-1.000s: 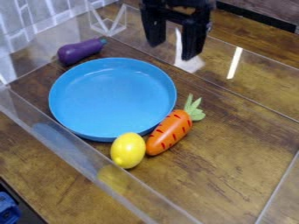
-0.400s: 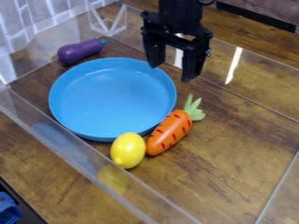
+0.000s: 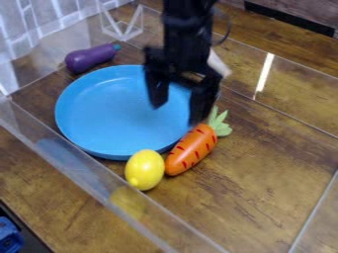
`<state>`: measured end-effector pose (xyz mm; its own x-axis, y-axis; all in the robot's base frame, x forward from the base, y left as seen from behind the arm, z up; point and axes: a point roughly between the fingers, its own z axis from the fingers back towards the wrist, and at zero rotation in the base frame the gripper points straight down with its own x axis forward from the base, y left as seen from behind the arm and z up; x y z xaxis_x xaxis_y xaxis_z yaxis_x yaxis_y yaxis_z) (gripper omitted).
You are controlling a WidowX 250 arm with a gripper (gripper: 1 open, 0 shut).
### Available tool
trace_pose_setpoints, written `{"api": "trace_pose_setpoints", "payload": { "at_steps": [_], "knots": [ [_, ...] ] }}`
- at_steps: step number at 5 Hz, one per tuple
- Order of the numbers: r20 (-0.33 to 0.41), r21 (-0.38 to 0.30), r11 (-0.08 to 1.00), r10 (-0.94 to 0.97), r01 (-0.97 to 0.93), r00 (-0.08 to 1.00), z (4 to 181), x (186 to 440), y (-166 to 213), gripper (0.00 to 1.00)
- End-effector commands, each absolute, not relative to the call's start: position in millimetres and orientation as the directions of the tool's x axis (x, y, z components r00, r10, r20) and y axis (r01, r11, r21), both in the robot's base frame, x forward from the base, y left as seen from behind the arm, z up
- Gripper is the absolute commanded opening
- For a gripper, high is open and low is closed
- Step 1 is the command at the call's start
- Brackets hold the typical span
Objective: Move the carrot to the right side
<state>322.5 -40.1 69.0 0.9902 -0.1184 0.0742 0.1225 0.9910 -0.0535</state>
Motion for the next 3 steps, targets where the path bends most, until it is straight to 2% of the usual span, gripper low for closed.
{"api": "trace_pose_setpoints", "payload": {
  "at_steps": [1, 3],
  "knots": [
    [0.153, -0.035, 0.988, -0.142, 0.149, 0.978, 73.8, 309, -46, 1.00],
    [0.149, 0.010, 0.987, -0.161, 0.161, 0.976, 32.5, 295, -51, 1.00]
  ]
}}
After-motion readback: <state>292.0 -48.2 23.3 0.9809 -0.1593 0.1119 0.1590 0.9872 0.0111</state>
